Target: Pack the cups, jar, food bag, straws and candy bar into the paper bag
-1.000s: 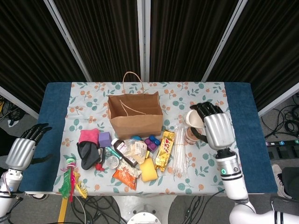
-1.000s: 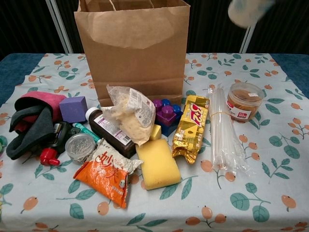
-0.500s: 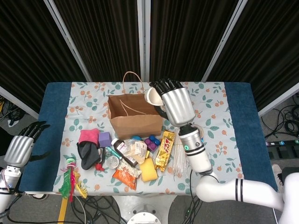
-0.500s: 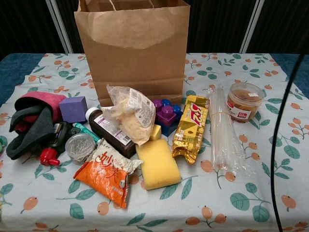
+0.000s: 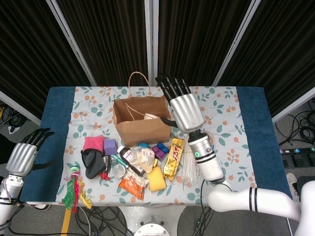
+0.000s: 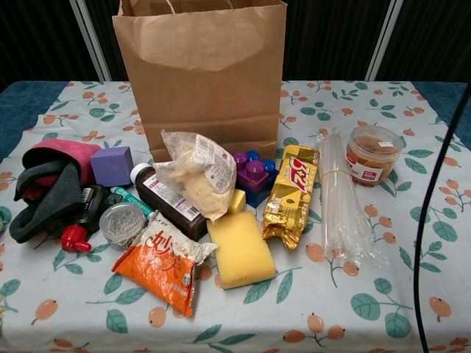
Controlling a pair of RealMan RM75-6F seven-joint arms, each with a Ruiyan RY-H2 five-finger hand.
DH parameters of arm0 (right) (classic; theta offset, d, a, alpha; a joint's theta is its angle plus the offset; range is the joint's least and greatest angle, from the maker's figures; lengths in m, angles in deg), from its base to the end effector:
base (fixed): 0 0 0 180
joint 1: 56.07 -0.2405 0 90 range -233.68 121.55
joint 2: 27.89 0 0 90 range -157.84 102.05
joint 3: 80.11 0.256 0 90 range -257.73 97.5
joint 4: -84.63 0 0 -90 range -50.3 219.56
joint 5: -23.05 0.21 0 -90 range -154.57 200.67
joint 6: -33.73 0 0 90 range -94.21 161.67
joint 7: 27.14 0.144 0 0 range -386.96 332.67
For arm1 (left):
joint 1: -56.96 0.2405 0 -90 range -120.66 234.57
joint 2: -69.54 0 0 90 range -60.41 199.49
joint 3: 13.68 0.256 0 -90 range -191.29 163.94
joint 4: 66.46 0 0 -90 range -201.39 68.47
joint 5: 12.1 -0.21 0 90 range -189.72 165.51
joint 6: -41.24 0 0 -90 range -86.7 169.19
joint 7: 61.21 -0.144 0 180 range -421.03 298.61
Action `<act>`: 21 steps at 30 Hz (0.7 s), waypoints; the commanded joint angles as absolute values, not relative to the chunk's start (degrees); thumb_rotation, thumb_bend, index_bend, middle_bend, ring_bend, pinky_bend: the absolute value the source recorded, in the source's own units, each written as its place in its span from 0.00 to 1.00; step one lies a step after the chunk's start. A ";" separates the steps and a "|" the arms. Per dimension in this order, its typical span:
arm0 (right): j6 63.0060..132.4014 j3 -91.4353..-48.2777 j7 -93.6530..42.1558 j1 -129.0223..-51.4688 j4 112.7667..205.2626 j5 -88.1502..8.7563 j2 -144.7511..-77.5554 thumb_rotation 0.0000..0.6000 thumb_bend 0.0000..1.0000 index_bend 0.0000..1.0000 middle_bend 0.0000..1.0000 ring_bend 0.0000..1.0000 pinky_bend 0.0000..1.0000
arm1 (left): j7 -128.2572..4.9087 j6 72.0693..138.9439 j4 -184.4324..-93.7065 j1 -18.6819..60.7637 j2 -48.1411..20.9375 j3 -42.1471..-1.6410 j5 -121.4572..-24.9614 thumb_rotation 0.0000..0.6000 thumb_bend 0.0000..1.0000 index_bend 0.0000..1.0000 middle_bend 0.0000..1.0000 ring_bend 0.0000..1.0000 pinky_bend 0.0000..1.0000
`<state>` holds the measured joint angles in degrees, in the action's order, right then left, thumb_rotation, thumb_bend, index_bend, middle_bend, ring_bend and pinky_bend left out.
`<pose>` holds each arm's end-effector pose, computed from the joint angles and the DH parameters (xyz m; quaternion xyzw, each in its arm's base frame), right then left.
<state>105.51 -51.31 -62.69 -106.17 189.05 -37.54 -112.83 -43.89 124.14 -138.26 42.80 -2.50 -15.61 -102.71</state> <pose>0.0032 -0.3570 0.0902 0.6281 -0.2709 0.5724 0.4522 -0.3271 0.2373 0.1393 -0.6347 -0.3663 -0.4468 0.5132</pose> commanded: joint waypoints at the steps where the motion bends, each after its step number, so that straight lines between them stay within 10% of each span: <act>1: 108.54 -55.13 -64.16 -100.06 194.75 -35.97 -106.50 1.00 0.00 0.00 0.03 0.00 0.05 | -43.90 124.06 -138.38 42.82 -2.51 -15.42 -102.83 1.00 0.13 0.23 0.24 0.16 0.25; 8: 102.89 -63.93 -67.49 -94.16 197.20 -19.16 -98.06 1.00 0.00 0.00 0.02 0.00 0.05 | -43.85 123.64 -138.38 42.59 -2.78 -15.12 -103.07 1.00 0.13 0.23 0.24 0.15 0.25; 21: 97.43 -71.33 -69.62 -96.51 180.53 -13.79 -108.83 1.00 0.00 0.00 0.03 0.00 0.04 | -42.90 125.04 -137.74 43.04 -3.24 -14.90 -103.59 1.00 0.13 0.23 0.24 0.15 0.25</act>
<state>98.28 -70.58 -69.03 -95.86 182.49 -14.93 -107.04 -42.90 125.03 -137.75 43.03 -3.25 -14.90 -103.58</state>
